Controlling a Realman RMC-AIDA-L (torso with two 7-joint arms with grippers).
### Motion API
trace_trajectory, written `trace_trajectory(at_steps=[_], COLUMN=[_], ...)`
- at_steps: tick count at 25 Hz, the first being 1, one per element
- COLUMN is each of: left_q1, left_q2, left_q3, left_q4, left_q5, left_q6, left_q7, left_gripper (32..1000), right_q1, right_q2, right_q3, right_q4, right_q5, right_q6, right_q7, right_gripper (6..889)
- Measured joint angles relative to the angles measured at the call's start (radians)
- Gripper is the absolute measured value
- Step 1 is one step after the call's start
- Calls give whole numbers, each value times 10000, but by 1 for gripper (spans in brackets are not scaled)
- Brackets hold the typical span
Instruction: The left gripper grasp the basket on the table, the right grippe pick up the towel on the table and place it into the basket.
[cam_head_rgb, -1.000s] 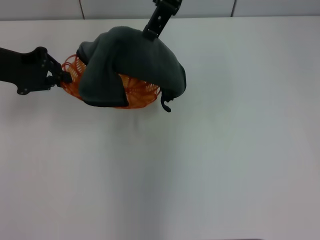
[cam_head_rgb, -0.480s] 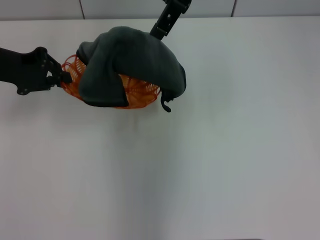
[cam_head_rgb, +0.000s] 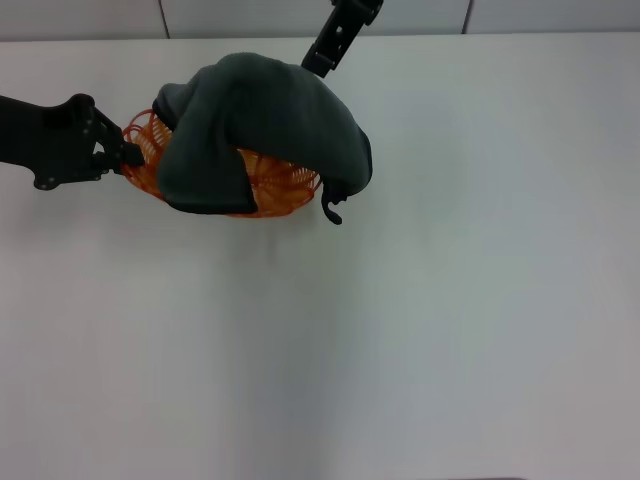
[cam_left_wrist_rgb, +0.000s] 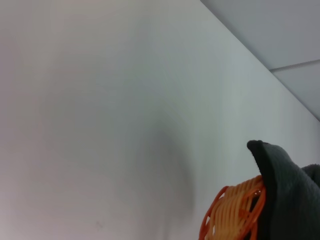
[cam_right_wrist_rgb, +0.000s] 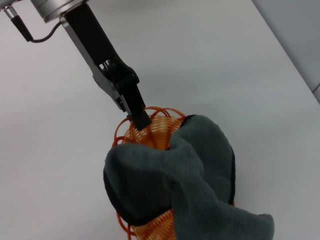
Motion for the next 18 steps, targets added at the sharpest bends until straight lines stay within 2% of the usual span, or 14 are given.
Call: trace_trajectory(at_steps=[18], left_q1=[0], left_q2=[0], left_q3=[0], left_q4=[-7], left_q5=[0], left_q6=[-16], left_q7=[0], left_gripper=[111], right_q1=[31], right_q2=[39], right_q3=[-3], right_q4=[-25], right_q5=[1], right_q6=[0], right_q7=[-93], right_gripper=[879])
